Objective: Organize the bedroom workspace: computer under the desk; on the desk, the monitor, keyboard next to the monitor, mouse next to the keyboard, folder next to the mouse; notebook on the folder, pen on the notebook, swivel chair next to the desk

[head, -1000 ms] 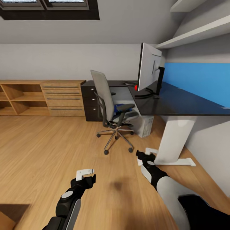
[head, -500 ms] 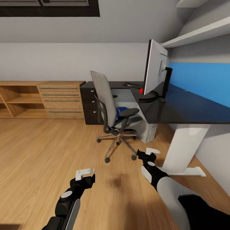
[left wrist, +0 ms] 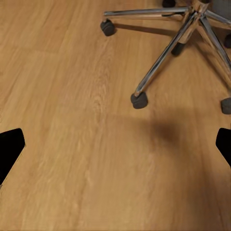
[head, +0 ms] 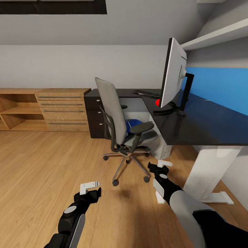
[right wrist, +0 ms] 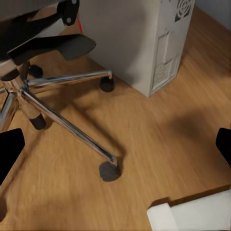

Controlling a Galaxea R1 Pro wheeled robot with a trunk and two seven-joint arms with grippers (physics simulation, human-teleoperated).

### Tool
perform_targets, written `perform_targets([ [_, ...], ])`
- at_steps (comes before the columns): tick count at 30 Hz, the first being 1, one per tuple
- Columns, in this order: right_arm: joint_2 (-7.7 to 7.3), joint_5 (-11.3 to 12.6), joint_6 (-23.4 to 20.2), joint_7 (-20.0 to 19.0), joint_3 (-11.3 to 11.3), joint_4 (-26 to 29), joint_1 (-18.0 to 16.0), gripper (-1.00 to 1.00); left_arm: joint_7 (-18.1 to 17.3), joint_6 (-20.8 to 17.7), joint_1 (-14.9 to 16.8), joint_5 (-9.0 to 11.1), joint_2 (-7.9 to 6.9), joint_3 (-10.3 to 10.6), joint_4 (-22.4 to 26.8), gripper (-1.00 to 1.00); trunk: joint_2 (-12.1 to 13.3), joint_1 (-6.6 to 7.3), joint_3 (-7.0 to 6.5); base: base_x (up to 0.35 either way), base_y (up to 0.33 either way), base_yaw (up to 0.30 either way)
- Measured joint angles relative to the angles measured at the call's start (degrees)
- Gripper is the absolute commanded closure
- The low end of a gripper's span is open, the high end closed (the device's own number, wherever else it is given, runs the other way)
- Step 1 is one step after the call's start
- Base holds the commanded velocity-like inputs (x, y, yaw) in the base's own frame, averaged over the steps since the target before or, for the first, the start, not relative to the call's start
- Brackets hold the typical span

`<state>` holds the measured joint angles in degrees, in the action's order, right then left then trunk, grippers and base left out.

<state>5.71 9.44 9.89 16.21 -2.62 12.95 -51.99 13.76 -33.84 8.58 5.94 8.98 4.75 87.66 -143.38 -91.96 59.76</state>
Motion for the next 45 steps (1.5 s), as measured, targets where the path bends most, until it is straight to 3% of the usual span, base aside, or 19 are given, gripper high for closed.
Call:
perform_targets([
  [14, 0.00, -0.1, 0.0, -0.3, -0.1, 0.3, 0.0, -1.00, -0.1, 0.0, 0.0, 0.0, 0.00, -0.6, 0.0, -1.00, 0.0, -0.01, 0.00, 0.314, 0.009, 0.000],
  [22, 0.05, -0.2, 0.1, -0.1, -0.1, 0.3, 0.0, -1.00, 0.0, 0.1, 0.0, 0.0, 0.00, -0.7, 0.0, -1.00, 0.0, -0.03, 0.00, 0.049, 0.000, 0.016],
  [33, 0.12, -0.1, 0.2, 0.0, -0.1, 0.3, 0.0, -1.00, 0.1, 0.1, 0.0, 0.0, 0.00, -0.7, 0.0, -1.00, 0.0, -0.01, 0.00, 0.109, 0.000, 0.192],
  [45, 0.21, -0.1, 2.7, -0.1, -0.1, 0.2, 0.0, -1.00, 0.1, 0.2, 0.0, 0.0, 0.00, -0.6, 0.0, -1.00, 0.0, -0.03, 0.00, 0.091, 0.000, 0.009],
])
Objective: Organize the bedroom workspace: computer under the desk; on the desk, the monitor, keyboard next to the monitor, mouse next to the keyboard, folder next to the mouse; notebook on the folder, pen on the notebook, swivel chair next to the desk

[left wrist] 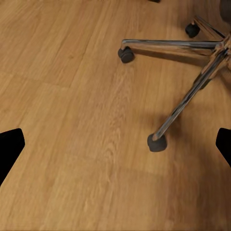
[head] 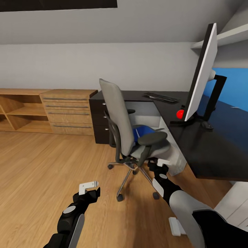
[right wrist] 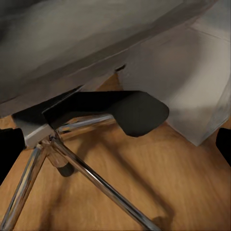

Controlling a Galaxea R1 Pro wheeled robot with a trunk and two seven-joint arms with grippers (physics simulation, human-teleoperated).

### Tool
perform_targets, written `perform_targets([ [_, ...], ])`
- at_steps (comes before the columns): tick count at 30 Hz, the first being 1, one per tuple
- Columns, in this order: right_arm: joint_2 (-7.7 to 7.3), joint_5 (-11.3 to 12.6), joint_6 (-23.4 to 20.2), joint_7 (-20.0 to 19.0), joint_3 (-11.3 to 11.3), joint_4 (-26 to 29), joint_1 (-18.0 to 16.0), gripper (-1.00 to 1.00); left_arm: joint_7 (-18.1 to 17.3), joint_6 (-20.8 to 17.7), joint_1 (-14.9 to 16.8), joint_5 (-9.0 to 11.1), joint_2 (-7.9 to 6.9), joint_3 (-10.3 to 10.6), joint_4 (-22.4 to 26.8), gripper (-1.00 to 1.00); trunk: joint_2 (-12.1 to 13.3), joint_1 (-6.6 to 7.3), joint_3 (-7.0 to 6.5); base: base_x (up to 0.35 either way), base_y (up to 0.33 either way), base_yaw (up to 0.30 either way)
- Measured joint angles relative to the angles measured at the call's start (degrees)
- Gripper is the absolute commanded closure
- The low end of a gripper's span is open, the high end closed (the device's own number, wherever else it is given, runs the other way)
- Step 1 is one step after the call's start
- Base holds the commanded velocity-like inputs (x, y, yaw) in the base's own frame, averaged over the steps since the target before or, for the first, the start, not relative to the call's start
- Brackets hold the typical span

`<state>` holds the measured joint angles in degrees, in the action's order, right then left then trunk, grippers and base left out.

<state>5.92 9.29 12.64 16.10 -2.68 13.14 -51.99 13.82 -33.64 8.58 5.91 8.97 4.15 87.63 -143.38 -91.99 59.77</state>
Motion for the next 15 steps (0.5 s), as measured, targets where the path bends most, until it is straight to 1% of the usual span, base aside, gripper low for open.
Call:
perform_targets([
  [3, 0.06, 0.0, 0.0, 0.0, 0.0, -0.1, 0.0, -1.00, 0.0, 0.0, 0.0, 0.0, 0.00, 0.0, 0.0, -1.00, 0.0, 0.00, 0.00, 0.003, 0.000, 0.071],
  [5, 0.04, 0.3, 0.1, 0.2, 0.4, -0.2, 0.0, -1.00, 0.0, 0.0, 0.0, 0.0, 0.00, 0.0, 0.0, -1.00, 0.0, 0.00, 0.01, 0.001, 0.000, 0.134],
  [7, 0.07, 0.0, 0.0, 0.0, 0.1, -0.1, 0.0, -1.00, 0.0, 0.0, 0.0, 0.0, 0.00, 0.0, 0.0, -1.00, 0.0, 0.00, 0.00, 0.000, 0.000, 0.207],
  [15, 0.07, 0.0, 0.0, 0.0, 0.1, -0.1, 0.0, -1.00, 0.1, 0.0, 0.0, 0.0, 0.02, 0.0, 0.0, -1.00, 0.0, 0.00, 0.00, 0.000, 0.000, 0.242],
])
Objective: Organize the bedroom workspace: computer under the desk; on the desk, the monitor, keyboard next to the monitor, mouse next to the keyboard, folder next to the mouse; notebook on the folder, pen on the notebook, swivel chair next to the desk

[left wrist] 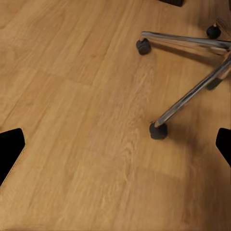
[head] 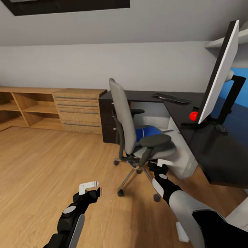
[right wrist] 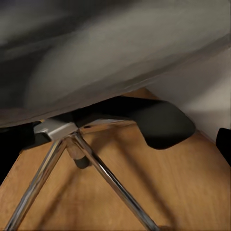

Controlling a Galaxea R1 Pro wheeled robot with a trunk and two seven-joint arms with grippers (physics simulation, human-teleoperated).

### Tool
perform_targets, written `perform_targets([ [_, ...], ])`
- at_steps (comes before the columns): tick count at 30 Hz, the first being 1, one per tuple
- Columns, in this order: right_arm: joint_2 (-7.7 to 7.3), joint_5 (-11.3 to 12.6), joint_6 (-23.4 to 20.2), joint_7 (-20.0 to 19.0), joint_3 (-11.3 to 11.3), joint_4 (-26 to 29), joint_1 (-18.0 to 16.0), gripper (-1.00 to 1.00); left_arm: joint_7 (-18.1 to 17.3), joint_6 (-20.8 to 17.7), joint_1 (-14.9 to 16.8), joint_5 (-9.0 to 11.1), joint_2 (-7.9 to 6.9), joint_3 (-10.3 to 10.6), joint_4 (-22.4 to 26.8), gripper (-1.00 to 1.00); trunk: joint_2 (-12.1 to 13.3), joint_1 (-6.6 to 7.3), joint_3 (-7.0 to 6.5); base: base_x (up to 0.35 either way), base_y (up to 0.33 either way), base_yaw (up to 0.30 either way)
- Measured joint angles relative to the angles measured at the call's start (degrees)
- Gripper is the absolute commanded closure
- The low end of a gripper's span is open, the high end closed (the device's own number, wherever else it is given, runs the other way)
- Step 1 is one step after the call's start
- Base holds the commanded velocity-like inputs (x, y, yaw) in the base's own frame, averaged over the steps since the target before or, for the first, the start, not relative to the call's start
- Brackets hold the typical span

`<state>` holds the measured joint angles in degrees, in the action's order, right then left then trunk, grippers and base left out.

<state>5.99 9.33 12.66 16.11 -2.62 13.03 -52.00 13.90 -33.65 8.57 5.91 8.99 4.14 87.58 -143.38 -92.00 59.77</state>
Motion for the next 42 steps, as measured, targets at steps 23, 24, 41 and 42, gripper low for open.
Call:
perform_targets([
  [23, -0.01, 0.0, 0.0, 0.0, 0.1, 0.0, 0.0, -1.00, 0.0, 0.0, 0.0, 0.0, -0.02, 0.0, 0.0, -1.00, 0.0, 0.00, 0.00, 0.000, 0.007, 0.257],
  [24, -0.01, 0.1, 0.0, 0.0, 0.1, 0.0, 0.0, -1.00, 0.0, 0.0, 0.0, 0.0, 0.01, 0.0, 0.0, -1.00, 0.0, 0.00, 0.00, 0.000, 0.160, 0.260],
  [41, 0.00, 0.0, 0.0, -0.1, 0.0, 0.0, 0.0, -1.00, 0.0, 0.0, 0.0, 0.1, 0.03, 0.0, -0.2, -1.00, 0.0, 0.00, 0.00, 0.000, 0.044, 0.260],
  [42, 0.00, 0.0, 0.0, -0.1, 0.0, 0.0, 0.0, -1.00, 0.0, 0.0, 0.0, 0.1, 0.02, 0.0, -0.2, -1.00, 0.0, 0.00, 0.00, 0.000, 0.000, 0.260],
])
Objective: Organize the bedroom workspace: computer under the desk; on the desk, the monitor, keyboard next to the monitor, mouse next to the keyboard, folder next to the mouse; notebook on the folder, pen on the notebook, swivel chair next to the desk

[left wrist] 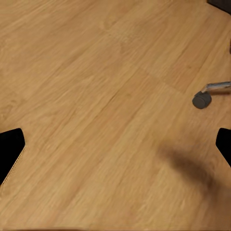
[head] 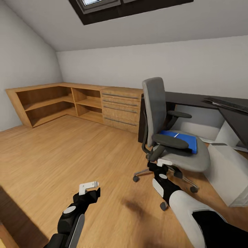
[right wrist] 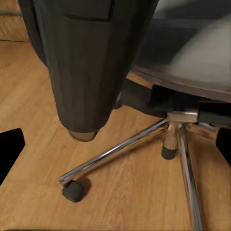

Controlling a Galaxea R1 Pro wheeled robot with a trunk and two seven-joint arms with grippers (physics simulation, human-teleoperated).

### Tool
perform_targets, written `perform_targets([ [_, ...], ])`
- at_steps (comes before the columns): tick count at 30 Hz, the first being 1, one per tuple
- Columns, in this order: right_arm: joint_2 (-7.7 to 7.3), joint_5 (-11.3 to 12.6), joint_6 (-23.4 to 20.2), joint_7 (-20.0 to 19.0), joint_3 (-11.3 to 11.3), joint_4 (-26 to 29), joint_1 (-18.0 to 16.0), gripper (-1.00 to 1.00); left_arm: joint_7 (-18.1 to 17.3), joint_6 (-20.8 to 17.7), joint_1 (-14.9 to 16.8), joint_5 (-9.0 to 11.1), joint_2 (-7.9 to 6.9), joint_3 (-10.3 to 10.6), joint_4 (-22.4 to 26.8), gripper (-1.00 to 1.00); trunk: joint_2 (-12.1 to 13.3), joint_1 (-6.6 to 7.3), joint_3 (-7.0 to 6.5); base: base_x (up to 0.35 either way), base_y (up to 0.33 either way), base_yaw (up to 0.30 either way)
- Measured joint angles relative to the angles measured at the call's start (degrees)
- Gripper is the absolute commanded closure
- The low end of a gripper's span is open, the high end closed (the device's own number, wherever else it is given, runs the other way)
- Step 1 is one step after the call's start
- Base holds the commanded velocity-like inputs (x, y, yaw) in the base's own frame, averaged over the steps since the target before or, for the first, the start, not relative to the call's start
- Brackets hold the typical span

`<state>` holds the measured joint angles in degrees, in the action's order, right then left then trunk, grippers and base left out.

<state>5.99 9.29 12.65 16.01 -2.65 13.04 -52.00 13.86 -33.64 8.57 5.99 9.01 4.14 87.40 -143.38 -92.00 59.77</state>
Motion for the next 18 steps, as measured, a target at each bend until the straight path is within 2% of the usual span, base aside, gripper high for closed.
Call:
perform_targets([
  [12, 0.00, 0.0, 0.0, -0.1, 0.0, -0.2, 0.0, -1.00, 0.0, 0.0, 0.0, 0.0, -0.01, 0.0, 0.0, -1.00, 0.0, 0.01, 0.00, 0.017, 0.016, 0.255],
  [18, -0.01, 0.0, 0.0, -0.2, 0.0, 0.0, 0.0, -1.00, 0.0, 0.0, 0.0, 0.0, 0.03, 0.0, -0.3, -1.00, 0.0, 0.01, 0.00, 0.081, 0.060, 0.056],
])
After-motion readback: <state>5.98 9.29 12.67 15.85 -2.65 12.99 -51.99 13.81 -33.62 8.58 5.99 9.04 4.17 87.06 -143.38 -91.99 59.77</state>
